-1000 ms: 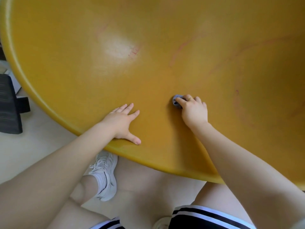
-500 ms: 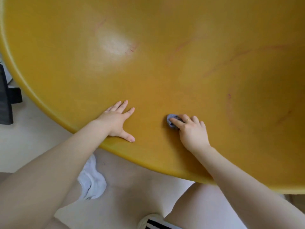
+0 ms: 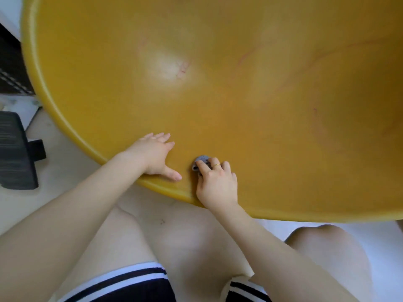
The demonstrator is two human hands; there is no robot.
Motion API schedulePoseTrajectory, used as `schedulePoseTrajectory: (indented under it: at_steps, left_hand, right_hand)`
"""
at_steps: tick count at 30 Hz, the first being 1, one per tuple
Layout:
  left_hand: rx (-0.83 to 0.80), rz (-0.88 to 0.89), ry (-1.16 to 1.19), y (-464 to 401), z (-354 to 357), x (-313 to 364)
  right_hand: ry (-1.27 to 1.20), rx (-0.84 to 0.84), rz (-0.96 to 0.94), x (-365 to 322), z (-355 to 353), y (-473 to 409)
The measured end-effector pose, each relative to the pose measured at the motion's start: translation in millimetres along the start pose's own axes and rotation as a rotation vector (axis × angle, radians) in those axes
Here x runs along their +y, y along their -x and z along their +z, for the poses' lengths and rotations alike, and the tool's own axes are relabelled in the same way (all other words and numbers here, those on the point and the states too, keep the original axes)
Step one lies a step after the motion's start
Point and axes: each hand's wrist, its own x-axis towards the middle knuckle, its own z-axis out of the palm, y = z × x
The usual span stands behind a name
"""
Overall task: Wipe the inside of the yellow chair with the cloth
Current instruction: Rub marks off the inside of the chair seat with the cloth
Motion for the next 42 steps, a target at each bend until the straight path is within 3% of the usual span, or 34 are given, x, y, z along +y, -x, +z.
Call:
schedulePoseTrajectory:
  at_steps: [6, 10, 14, 20, 24, 26, 31, 34, 37, 39, 42]
  left_hand:
    - [-0.081, 0.112, -0.105, 16, 0, -25]
    - [-0.11, 0.172, -0.115, 16, -3, -26]
    - [-0.077, 0.215, -0.176, 14, 4, -28]
    - [0.025, 0.237, -0.158, 15, 14, -29]
    - [0.028, 0.252, -0.148, 14, 13, -32]
    - [0.017, 0.231, -0.15, 12, 11, -28]
    - [0.057, 0.202, -0.072, 4, 14, 9]
    - [0.085, 0.227, -0.02, -4, 16, 27]
    - [0.102, 0.227, -0.006, -13, 17, 35]
    - [0.11, 0.226, 0.005, -18, 18, 40]
    - [0.108, 0.226, 0.028, -25, 20, 48]
  right_hand:
    - [0.028, -0.036, -0.034, 18, -5, 2]
    - [0.119, 0.078, 0.256, 53, -12, 5]
    - [0.119, 0.093, 0.446, 15, 0, 1]
    - [-0.021, 0.01, 0.353, -77, 16, -8]
    - [-0.093, 0.053, 0.123, -63, 18, 3]
    - [-0.017, 0.082, 0.085, -36, 11, 12]
    - [0.263, 0.163, 0.167, 41, -14, 37]
    - [0.364, 0.211, 0.411, 86, -44, 45]
    - [0.423, 0.144, 0.654, 104, -59, 43]
    - [0.38, 0.112, 0.64, 87, -55, 36]
    - [0.265, 0.085, 0.42, 51, -26, 31]
